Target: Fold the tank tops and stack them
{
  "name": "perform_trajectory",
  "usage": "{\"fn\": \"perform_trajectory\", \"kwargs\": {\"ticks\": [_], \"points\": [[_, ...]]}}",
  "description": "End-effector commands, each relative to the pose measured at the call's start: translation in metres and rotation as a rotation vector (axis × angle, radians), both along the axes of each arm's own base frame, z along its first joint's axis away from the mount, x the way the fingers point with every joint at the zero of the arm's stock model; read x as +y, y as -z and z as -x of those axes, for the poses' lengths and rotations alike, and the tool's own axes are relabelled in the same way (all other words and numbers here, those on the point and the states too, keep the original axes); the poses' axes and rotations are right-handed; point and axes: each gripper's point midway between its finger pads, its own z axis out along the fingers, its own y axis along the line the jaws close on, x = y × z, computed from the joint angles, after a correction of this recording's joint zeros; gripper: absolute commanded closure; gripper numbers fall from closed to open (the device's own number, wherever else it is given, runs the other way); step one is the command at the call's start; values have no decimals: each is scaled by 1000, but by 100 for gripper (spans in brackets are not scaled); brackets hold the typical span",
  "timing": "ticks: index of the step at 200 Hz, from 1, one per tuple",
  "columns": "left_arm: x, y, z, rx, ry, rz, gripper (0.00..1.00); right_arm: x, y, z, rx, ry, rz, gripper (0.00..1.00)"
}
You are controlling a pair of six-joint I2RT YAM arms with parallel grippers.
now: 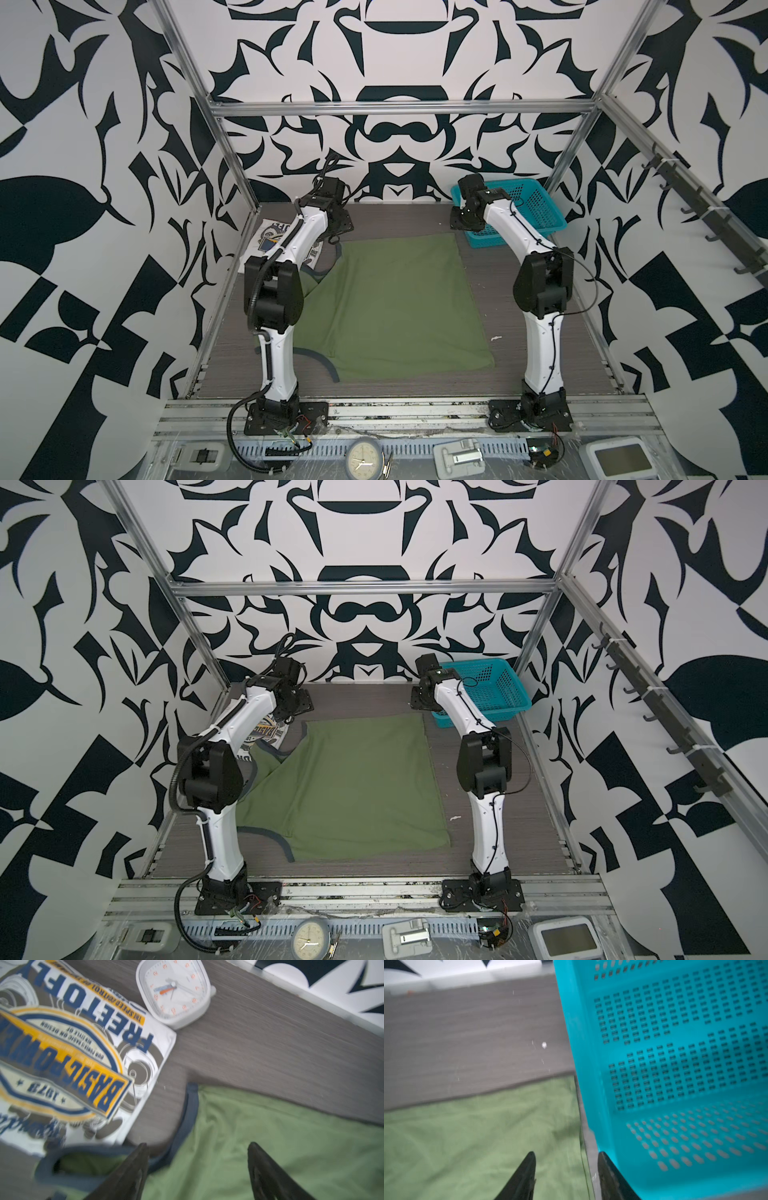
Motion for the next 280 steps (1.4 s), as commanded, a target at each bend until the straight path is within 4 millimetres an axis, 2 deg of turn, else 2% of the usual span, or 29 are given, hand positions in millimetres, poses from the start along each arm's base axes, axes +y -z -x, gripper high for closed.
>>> {"fn": "perform_trajectory", "kwargs": {"ticks": [1,26,48,78,103,131,183,210,237,280], "points": [[-12,15,28,51,20,46,26,23,-4,32,3,-60,-36,51],[-21,41,43,92,36,79,29,26,23,76,78,-54,-93,56],[-25,64,53,130,45,106,30,8,40,119,127,-31,-81,59],[-24,80,59,138,49,115,30,-11,58,174,197,-13,-96,62],[-23,88,61,146,42,118,30,-18,78,204,253,-7,-101,70],[-24,93,62,153,39,122,29,-19,95,217,313,1,-105,75],[-24,98,64,161,36,124,28,-24,112,225,372,4,-62,73],[-25,100,65,165,36,127,28,-34,116,227,373,18,-14,71],[-24,102,65,169,36,124,28,-33,118,229,380,14,-16,71],[-24,104,65,172,34,122,28,-31,121,228,389,11,-26,78]]}}
